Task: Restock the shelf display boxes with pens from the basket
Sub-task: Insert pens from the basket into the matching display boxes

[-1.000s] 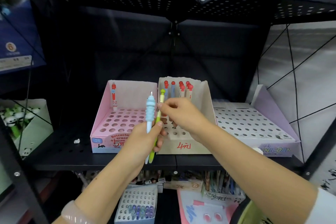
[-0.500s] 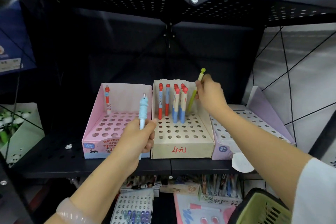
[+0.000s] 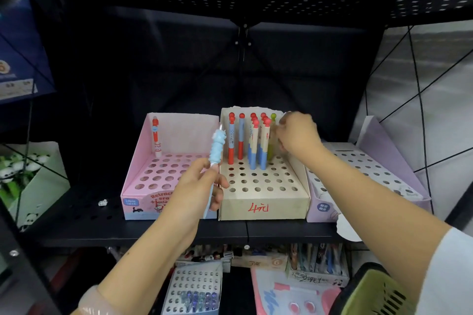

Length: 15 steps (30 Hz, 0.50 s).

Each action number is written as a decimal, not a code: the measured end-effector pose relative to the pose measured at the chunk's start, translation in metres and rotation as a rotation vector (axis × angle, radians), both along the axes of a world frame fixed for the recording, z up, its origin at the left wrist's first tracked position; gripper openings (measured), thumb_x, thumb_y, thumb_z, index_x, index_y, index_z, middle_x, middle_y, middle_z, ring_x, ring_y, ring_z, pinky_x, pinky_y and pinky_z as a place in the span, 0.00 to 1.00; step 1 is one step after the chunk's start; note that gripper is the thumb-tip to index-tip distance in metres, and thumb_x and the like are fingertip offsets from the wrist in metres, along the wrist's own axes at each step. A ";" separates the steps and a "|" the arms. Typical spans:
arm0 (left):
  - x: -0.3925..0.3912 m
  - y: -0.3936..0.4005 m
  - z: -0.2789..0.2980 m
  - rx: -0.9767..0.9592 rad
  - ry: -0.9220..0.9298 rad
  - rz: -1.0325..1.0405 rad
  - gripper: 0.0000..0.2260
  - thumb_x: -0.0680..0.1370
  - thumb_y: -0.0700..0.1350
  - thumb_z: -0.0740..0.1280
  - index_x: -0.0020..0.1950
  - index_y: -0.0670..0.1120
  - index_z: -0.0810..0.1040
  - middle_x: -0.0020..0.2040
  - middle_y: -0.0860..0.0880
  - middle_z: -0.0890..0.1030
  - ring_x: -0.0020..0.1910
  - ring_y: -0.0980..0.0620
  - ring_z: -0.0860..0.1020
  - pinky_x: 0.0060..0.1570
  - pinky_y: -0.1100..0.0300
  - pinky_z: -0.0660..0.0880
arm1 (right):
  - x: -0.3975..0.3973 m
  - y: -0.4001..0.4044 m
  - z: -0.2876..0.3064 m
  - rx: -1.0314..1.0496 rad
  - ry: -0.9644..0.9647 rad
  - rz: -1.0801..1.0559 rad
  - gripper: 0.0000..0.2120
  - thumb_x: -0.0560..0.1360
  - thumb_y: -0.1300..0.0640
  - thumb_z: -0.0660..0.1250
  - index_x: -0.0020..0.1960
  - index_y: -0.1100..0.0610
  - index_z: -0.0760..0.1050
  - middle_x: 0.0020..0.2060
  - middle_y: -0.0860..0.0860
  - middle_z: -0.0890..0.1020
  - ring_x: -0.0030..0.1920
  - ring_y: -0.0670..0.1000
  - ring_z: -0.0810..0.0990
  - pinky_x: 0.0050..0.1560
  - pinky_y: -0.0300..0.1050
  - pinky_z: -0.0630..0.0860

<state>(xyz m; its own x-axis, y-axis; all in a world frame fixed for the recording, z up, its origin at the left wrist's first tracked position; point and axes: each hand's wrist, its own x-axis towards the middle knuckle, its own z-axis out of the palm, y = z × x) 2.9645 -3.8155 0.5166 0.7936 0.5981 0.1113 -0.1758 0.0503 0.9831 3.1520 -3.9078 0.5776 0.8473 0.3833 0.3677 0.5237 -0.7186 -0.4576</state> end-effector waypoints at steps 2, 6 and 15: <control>0.000 0.000 0.000 0.020 -0.018 -0.001 0.06 0.81 0.42 0.57 0.51 0.49 0.73 0.28 0.53 0.77 0.23 0.56 0.68 0.21 0.65 0.65 | -0.017 -0.005 0.003 0.313 -0.131 0.020 0.09 0.78 0.55 0.62 0.54 0.58 0.74 0.40 0.54 0.79 0.37 0.50 0.78 0.36 0.40 0.72; 0.001 -0.001 -0.001 0.020 -0.063 -0.015 0.06 0.81 0.42 0.58 0.51 0.51 0.74 0.27 0.54 0.76 0.23 0.57 0.68 0.21 0.66 0.65 | -0.067 0.005 0.002 0.421 0.122 0.444 0.12 0.78 0.50 0.61 0.46 0.57 0.78 0.34 0.52 0.80 0.28 0.45 0.74 0.30 0.37 0.71; -0.026 0.033 0.004 0.393 -0.013 0.145 0.12 0.80 0.43 0.60 0.52 0.62 0.71 0.49 0.64 0.76 0.48 0.67 0.76 0.39 0.77 0.71 | -0.081 0.044 0.014 0.651 0.313 0.543 0.06 0.78 0.53 0.62 0.51 0.56 0.70 0.38 0.52 0.80 0.31 0.44 0.78 0.31 0.37 0.75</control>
<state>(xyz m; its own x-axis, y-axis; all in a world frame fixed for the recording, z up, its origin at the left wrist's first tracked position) 2.9383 -3.7829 0.5209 0.7014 0.6136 0.3627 -0.1656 -0.3547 0.9202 3.0713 -3.8641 0.5920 0.7084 0.5563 0.4345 0.4983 0.0418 -0.8660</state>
